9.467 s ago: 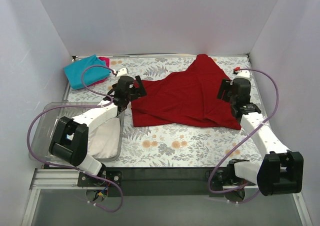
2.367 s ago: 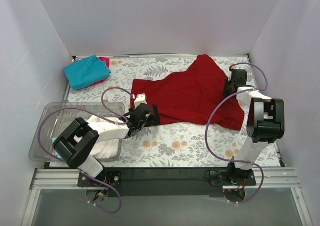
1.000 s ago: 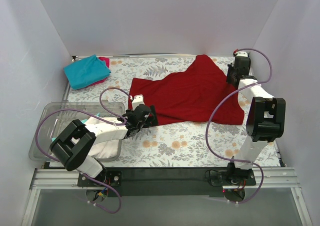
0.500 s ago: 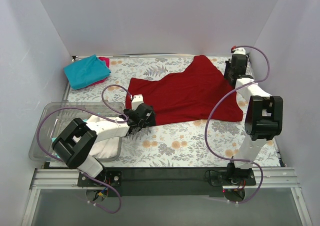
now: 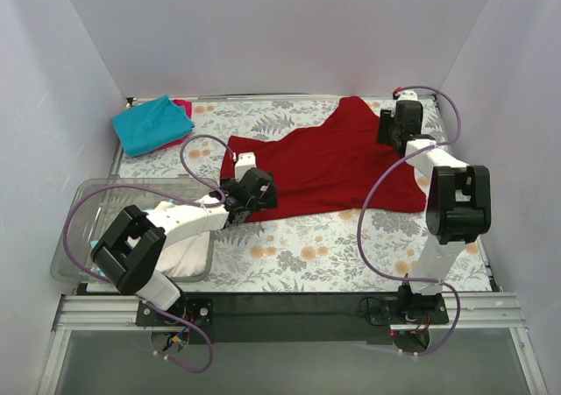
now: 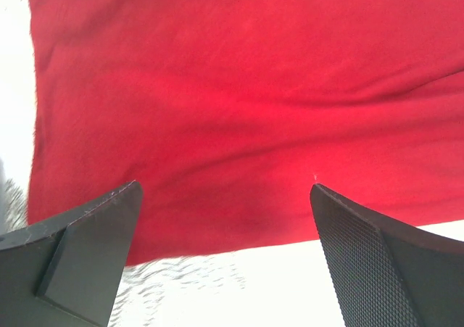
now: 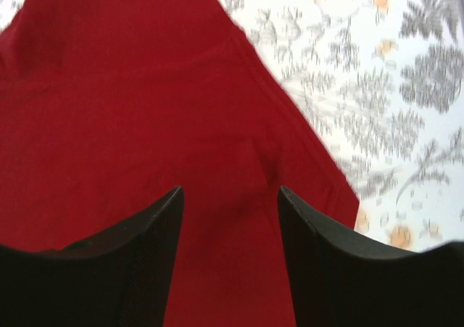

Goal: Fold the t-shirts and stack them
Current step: Fold the tshirt

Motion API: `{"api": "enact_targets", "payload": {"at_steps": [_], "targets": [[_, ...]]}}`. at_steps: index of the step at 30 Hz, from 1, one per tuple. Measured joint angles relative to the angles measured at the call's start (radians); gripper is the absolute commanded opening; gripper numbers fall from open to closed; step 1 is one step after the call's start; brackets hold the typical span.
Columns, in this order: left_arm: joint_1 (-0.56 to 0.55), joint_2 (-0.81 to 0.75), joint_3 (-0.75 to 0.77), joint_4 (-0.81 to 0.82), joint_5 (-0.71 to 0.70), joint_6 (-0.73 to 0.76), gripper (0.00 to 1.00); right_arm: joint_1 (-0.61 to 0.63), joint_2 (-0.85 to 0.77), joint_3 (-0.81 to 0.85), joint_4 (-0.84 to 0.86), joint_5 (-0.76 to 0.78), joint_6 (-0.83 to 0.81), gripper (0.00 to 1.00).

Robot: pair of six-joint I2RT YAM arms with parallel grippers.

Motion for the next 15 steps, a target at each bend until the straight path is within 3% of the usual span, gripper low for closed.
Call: {"api": "enact_targets", "payload": {"at_steps": [9,15], "targets": [[-0.004,0.05,0.026,0.157,0.144,0.006,0.94,0.0,-0.299,-0.327,-0.035,-0.082,0.094,0.5],[-0.01,0.127,-0.015,0.241,0.198,-0.002,0.94,0.002,-0.357,-0.453,-0.087,-0.084,0.127,0.51]]}}
